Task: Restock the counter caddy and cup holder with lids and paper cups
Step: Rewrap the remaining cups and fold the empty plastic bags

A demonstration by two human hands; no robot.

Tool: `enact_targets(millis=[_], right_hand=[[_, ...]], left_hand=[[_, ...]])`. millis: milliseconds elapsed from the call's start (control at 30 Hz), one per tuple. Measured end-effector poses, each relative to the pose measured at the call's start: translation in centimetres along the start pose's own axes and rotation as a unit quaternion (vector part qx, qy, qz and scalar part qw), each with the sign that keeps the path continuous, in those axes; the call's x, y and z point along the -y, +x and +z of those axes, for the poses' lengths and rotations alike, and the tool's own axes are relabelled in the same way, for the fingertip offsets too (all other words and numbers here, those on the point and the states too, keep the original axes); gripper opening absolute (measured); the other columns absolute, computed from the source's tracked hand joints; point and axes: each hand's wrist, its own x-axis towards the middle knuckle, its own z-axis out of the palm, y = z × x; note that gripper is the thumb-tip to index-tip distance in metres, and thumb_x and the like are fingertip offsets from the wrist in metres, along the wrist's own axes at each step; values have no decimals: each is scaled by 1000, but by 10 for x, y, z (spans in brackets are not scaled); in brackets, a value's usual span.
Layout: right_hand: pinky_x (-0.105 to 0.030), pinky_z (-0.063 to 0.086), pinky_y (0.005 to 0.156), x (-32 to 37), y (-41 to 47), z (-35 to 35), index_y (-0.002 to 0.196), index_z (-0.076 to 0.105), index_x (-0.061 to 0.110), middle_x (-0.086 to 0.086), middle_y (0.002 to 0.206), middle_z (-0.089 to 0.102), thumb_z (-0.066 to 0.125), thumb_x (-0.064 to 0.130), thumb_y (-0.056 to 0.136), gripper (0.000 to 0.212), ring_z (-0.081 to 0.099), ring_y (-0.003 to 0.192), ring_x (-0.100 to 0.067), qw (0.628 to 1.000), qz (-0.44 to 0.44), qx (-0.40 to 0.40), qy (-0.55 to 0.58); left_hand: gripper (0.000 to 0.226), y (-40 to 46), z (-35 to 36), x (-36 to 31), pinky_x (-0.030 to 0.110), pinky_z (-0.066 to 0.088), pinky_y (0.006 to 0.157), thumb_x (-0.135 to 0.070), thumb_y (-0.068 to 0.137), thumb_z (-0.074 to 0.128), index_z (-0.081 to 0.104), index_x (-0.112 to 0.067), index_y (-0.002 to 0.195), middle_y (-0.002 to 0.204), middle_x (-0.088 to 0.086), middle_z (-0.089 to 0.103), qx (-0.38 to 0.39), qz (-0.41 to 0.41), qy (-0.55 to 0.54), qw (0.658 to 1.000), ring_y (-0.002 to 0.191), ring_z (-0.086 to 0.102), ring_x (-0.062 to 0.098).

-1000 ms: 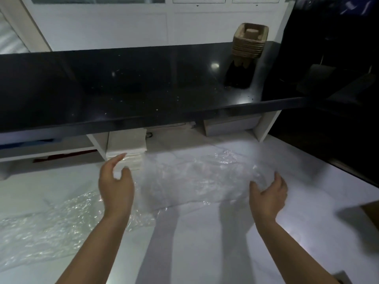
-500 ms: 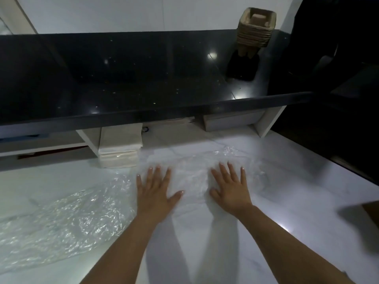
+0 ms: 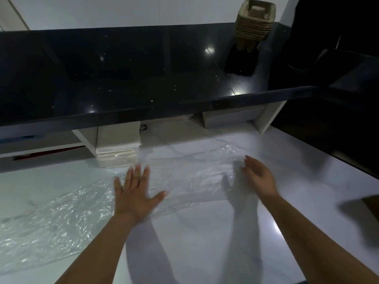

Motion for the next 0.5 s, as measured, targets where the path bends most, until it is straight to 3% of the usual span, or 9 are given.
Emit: enact_targets(millis=[133, 233, 267, 333, 400, 433, 500], right_hand=[[-16, 56, 62, -5, 8, -27, 117, 64, 4, -15, 98, 67, 59, 2, 91, 27, 64, 75, -21, 987, 105, -57, 105], [-31, 55, 70, -12, 3, -34, 109, 68, 10, -12, 90, 68, 59, 2, 88, 24, 64, 77, -27, 989, 96, -110, 30], [-36, 55, 77, -13, 1, -35, 108, 67, 15, -10, 93, 69, 62, 7, 86, 24, 65, 82, -29, 987, 94, -129, 3], [-39, 53, 86, -11, -4, -38, 112, 64, 21, -7, 101, 67, 69, 23, 84, 28, 65, 91, -28, 983, 111, -141, -40], [-35, 49, 87, -12, -11, -41, 116, 62, 17, -5, 104, 64, 74, 37, 81, 42, 62, 96, -26, 978, 132, -127, -96], [-34, 48, 87, -13, -13, -42, 114, 62, 15, -5, 104, 63, 74, 40, 80, 44, 61, 97, -27, 975, 141, -114, -125], [-31, 46, 81, -13, -16, -42, 107, 64, 12, -6, 100, 64, 73, 36, 81, 36, 61, 97, -29, 970, 152, -91, -166]], left_hand=[[101, 1, -1, 5, 53, -20, 113, -90, 75, 11, -14, -30, 152, 158, -3, -25, 3, 8, 22, 1000, 145, -26, 17], [103, 2, -3, 2, 48, -21, 113, -88, 74, 12, 3, -24, 155, 163, 2, -6, -12, 19, 23, 999, 148, -14, 19], [101, 2, -4, 0, 46, -14, 115, -84, 75, 15, 16, -21, 154, 162, 6, 7, -46, 15, -10, 999, 150, -3, 22], [84, 0, -9, -7, 49, 14, 115, -69, 81, 35, 42, -13, 142, 151, 15, 36, -147, -24, -108, 983, 142, 26, 32], [62, -2, -15, -13, 53, 35, 101, -45, 84, 63, 53, -7, 132, 134, 22, 51, -214, -112, -173, 955, 124, 43, 41], [58, -2, -18, -14, 52, 38, 96, -37, 82, 69, 54, -5, 129, 128, 24, 53, -208, -170, -188, 945, 120, 45, 43], [62, -3, -22, -14, 50, 40, 92, -40, 80, 72, 53, -4, 126, 124, 23, 53, -152, -248, -170, 942, 118, 46, 42]])
